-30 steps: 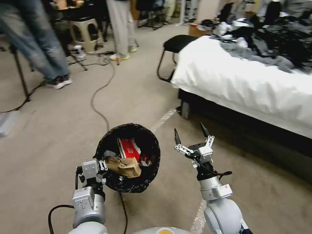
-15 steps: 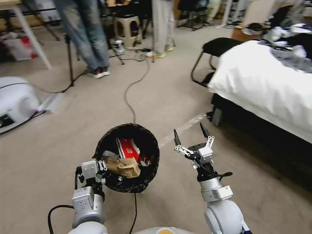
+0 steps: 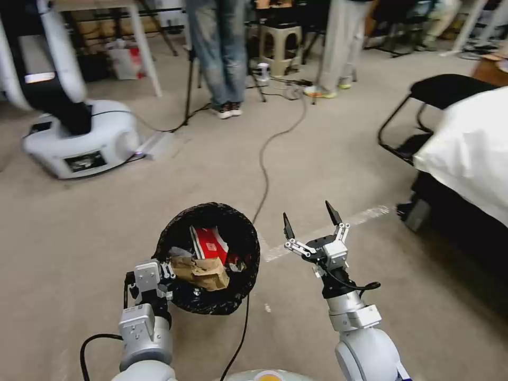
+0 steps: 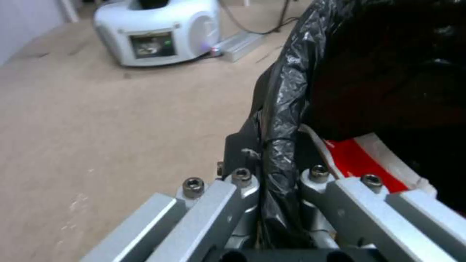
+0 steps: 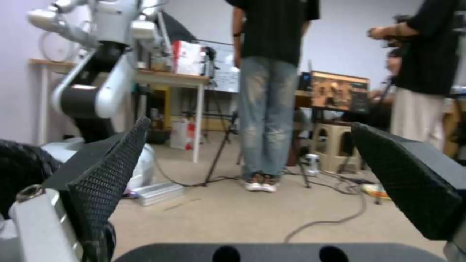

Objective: Pick up the trash bin, then pick up the garbage from the floor and place it into the trash bin.

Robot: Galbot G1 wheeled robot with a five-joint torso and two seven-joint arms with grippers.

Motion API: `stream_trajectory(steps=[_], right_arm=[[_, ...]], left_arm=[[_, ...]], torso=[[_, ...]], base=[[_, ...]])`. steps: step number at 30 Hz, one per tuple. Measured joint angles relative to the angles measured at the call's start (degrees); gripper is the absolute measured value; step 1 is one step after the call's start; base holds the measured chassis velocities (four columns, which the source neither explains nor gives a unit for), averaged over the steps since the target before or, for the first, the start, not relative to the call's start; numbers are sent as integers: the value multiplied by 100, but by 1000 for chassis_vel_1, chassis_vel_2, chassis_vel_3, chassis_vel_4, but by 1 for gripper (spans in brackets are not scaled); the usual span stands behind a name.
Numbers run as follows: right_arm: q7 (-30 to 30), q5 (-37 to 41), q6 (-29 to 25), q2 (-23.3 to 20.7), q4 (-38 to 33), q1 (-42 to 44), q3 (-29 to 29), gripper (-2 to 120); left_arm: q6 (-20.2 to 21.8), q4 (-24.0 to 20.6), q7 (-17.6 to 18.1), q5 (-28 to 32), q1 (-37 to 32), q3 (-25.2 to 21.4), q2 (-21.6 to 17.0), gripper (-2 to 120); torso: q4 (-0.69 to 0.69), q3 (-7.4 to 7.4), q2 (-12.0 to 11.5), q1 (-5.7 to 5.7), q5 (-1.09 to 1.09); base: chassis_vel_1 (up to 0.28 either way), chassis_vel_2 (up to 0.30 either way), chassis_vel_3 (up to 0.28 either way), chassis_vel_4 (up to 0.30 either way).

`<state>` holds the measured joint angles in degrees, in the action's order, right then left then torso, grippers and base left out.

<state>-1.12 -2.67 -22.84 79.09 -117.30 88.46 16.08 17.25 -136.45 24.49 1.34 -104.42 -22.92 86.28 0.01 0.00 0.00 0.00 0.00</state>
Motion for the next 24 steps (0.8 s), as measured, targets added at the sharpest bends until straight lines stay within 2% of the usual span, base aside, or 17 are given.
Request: stream_trajectory(steps=[9,11,14,15,17,23,24], right_arm=[[28,5,-20,-31,0,-29,37,100],[30,5,-42,-23,12,-23,37,100],[37,-2,-103,-4,58,-4,34,100],[37,-2,-103,-4,58,-4,34,100],[40,-17,-144,5,90,6,33,100],[65,-49,-204,26,111,36,34,100],[73,-52,-223,27,116,46,34,100]], left_arm=[[87,69,36,69,38,11,7,2],[244,44,89,128,27,2,-1,2],[858,-11,241,289,20,-69,-25,2],[858,-11,241,289,20,-69,-25,2],[1292,-15,296,440,39,-132,-42,2],[1601,188,388,785,189,-323,-51,2],[1727,217,425,1051,233,-380,-57,2]], torso=[[-3,0,0,0,0],[-2,0,0,0,0],[-2,0,0,0,0],[-2,0,0,0,0],[-1,0,0,0,-1],[-2,0,0,0,1],[-1,0,0,0,-1]], base=[[21,31,32,22],[0,0,0,0],[0,0,0,0],[0,0,0,0],[0,0,0,0],[0,0,0,0],[0,0,0,0]])
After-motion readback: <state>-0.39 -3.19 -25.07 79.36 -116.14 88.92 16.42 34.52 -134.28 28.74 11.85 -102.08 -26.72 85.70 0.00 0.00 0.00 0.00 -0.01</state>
